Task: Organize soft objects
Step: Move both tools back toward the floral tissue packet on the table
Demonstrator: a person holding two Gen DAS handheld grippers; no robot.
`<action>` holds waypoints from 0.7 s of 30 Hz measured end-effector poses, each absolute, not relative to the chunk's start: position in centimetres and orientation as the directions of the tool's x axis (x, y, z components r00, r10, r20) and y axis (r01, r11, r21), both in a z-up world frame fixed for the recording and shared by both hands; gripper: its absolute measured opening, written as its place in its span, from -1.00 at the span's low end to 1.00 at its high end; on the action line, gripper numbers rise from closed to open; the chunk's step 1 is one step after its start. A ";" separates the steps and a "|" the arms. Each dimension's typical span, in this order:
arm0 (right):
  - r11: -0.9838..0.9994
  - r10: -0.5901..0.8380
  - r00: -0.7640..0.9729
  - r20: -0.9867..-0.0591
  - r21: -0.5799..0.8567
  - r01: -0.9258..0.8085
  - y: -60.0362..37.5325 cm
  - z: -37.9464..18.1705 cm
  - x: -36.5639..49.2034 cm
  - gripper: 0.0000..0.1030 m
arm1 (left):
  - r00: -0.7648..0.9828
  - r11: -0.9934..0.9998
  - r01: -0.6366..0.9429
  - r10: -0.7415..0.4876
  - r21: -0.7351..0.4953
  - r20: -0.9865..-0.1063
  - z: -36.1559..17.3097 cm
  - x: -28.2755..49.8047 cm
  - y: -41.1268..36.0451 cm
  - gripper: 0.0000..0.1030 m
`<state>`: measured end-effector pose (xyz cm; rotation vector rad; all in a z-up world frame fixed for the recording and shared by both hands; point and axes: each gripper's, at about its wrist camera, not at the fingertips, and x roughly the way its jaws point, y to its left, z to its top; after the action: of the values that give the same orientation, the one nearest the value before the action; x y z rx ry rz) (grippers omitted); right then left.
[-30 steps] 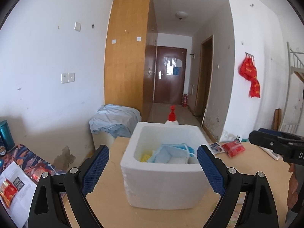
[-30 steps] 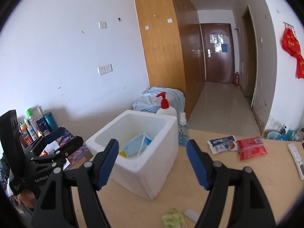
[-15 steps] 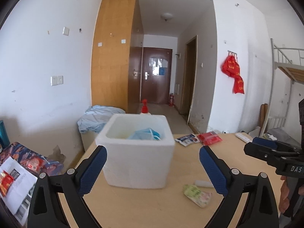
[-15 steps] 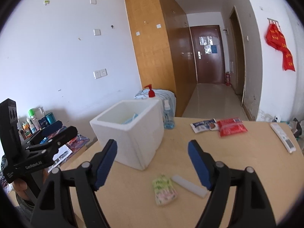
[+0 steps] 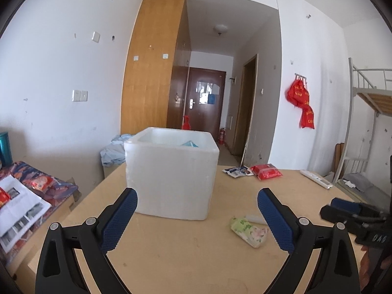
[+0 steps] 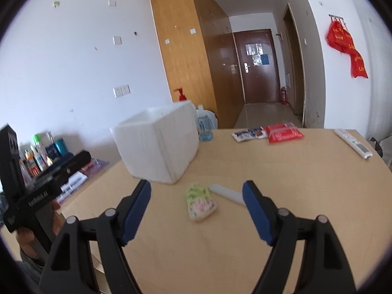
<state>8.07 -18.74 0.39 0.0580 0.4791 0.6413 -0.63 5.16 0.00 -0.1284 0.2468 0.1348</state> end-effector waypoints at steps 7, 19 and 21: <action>0.819 0.567 0.701 -0.433 0.208 -0.535 -18.9 -2.1 7.8 0.56 | 0.957 0.991 -0.114 0.090 -0.074 -0.276 -1.8 -0.4 4.0 0.92; 0.831 0.549 0.714 -0.435 0.196 -0.520 -19.3 -2.2 7.4 0.56 | 0.954 0.994 -0.074 0.048 -0.077 -0.297 -2.3 0.2 2.9 0.92; 0.833 0.546 0.715 -0.437 0.197 -0.517 -19.5 -2.3 7.4 0.56 | 0.952 0.995 -0.070 0.044 -0.076 -0.302 -2.4 0.4 2.7 0.92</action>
<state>7.41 -19.51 -2.26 0.0619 0.5034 0.5889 0.37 2.72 -2.43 -0.0865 0.3045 0.0582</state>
